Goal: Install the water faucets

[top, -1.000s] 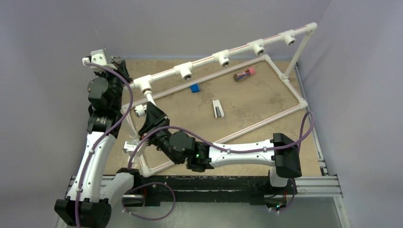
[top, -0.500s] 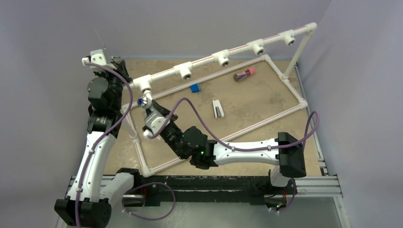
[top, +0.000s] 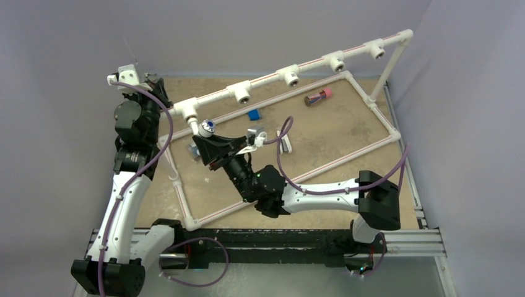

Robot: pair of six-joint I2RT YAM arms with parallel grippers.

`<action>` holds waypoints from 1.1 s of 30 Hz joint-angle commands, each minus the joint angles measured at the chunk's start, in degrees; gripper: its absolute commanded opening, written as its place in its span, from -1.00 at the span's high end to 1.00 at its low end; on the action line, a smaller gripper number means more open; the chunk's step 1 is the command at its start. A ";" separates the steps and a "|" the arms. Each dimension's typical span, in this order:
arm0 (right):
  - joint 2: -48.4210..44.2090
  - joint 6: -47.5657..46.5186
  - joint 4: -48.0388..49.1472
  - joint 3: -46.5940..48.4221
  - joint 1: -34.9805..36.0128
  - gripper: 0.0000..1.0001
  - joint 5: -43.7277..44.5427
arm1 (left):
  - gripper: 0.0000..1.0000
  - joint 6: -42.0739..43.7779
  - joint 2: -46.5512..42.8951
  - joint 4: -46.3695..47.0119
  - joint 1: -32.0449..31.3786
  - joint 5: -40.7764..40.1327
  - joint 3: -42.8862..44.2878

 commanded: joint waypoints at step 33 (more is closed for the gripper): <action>-16.59 17.90 -8.87 -11.89 -3.15 -0.64 -10.73 | 1.00 -0.99 2.48 -16.30 -0.48 3.94 -4.27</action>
